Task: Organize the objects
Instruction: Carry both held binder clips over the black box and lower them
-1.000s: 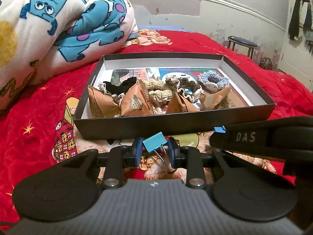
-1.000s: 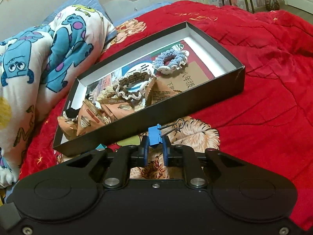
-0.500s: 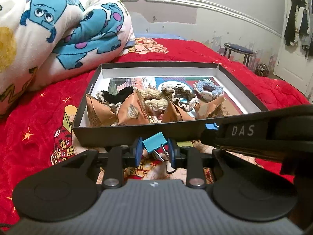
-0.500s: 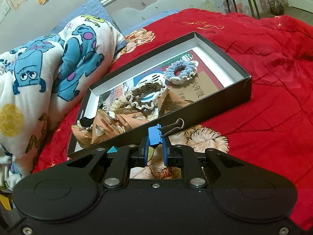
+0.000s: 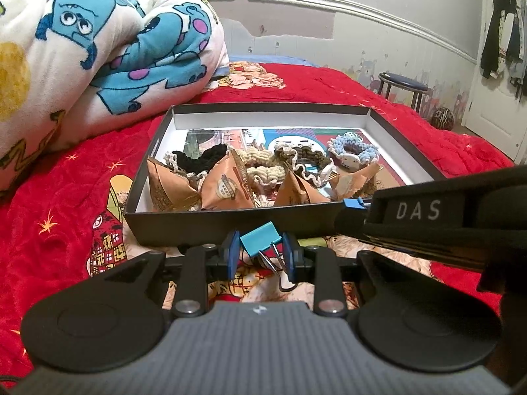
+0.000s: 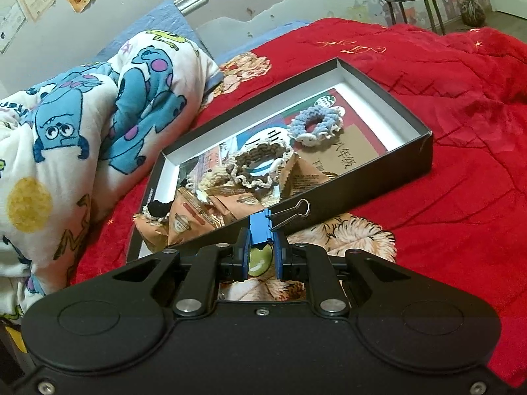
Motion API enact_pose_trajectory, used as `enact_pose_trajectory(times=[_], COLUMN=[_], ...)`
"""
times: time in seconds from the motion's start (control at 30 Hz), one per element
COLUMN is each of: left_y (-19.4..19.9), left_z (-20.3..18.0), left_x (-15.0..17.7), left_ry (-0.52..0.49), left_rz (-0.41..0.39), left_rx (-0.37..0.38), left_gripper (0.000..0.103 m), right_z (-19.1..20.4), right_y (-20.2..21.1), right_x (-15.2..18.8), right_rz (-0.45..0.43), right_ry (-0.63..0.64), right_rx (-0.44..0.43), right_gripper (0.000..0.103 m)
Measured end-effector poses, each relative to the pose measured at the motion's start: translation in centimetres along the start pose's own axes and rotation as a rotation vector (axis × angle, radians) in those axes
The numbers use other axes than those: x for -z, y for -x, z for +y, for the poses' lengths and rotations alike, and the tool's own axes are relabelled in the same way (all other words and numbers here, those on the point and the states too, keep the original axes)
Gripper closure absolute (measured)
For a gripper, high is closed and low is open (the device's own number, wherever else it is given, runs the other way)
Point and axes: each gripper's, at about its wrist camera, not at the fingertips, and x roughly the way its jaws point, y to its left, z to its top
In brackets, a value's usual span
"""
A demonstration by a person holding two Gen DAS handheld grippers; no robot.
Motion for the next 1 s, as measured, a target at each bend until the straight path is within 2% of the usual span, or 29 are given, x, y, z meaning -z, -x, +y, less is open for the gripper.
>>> enact_pose_trajectory(times=[0.3,0.47,0.73,0.87,1.0], left_y=[1.5,2.2,2.6,2.5,2.6], left_z=[-0.1,-0.4,0.1,0.2,0.4], left_x=[-0.4,-0.8,-1.2,-1.3,-1.3], left_ry=[0.022,0.015,0.042,0.048,0.059], left_rz=[-0.086,-0.132,-0.154,-0.164,-0.166], left_rx=[0.087,0.117,0.106,0.088,0.091], left_gripper=[0.071,0.071,0.071,0.071,0.071], right_z=[0.1,0.1,0.3,0.4,-0.3], right_y=[1.3,2.1,2.2,2.2,2.1], right_x=[-0.7,-1.4,-1.8,-2.2,-2.5], right_rz=[-0.060,-0.096,-0.130,-0.147,-0.148], right_ry=[0.007,0.004,0.009,0.035,-0.003], right_rx=[-0.019,-0.066,-0.102,-0.092,-0.093], right_gripper=[0.088,0.088,0.088,0.088,0.088])
